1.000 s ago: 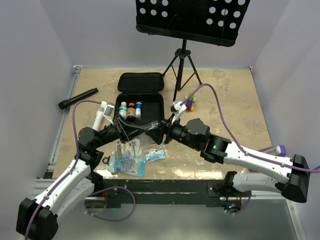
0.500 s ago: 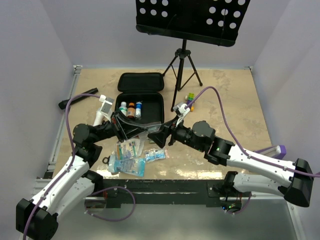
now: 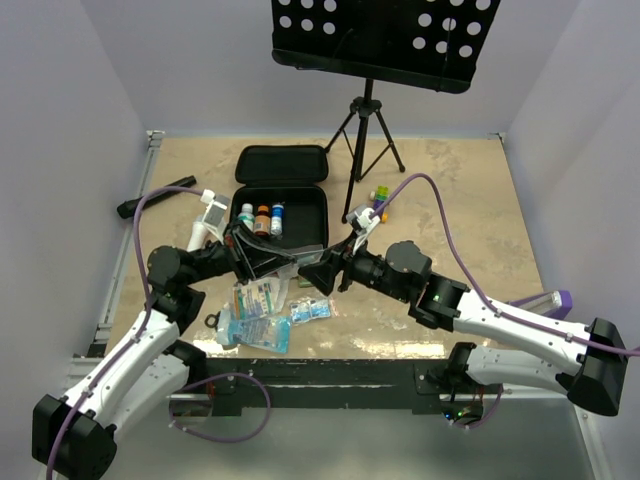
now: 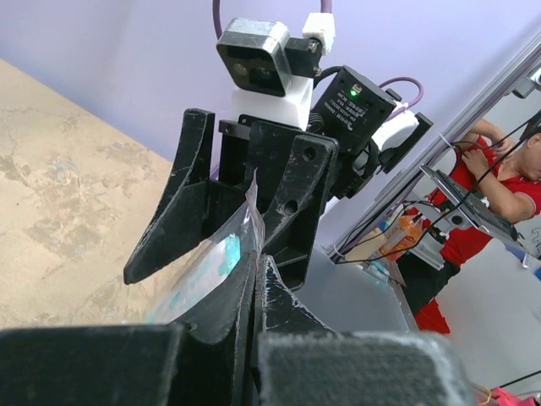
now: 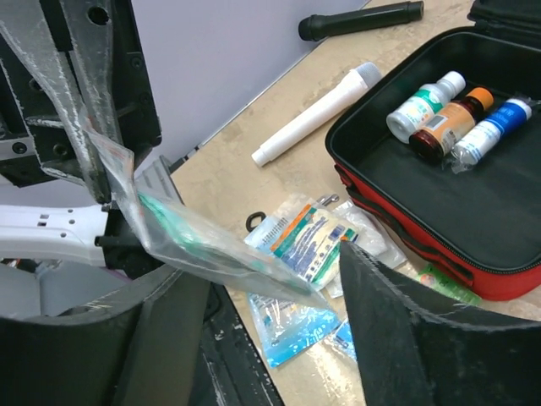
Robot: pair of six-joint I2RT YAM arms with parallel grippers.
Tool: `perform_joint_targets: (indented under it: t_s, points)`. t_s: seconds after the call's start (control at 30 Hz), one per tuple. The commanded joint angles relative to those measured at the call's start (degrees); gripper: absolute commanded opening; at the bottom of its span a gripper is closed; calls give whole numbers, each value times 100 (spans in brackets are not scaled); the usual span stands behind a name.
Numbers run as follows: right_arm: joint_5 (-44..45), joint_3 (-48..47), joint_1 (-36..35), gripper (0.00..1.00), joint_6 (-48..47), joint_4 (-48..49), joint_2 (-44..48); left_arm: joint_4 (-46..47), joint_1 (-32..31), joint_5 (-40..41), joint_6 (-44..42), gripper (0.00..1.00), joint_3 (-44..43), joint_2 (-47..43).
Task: Organize the medicine kit
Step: Pick up the medical item at the center of the board.
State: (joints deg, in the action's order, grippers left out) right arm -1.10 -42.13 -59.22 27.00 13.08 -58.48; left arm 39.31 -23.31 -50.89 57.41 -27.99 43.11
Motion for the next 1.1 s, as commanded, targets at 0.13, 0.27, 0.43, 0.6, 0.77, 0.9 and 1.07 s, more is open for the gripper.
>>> perform_joint_targets:
  t_s: [0.13, 0.27, 0.43, 0.6, 0.77, 0.9, 1.07]
  points:
    - [-21, -120, 7, 39, -204, 283, 152, 165, -16, -87, -195, 0, -225, 83]
    - [31, -103, 16, 20, -178, 178, 275, 51, -16, 0, -309, 0, -260, 118]
    - [207, -260, 16, 0, -108, -156, 320, -528, -16, 325, -756, 0, -418, 110]
    - [566, -480, 16, 0, 76, -490, 101, -2011, -7, 1482, -1520, 29, -742, -31]
    - [1173, -875, 77, 0, 436, -938, -593, -3884, -7, 4178, -2128, 100, -1331, -277]
    - [1340, -1279, 472, 0, 718, -1070, -1418, -5080, -7, 6349, -2278, 100, -1692, -435]
    - [1183, -2087, 1193, 0, 754, -1220, -2824, -5925, -7, 6988, -2322, 98, -1851, -321]
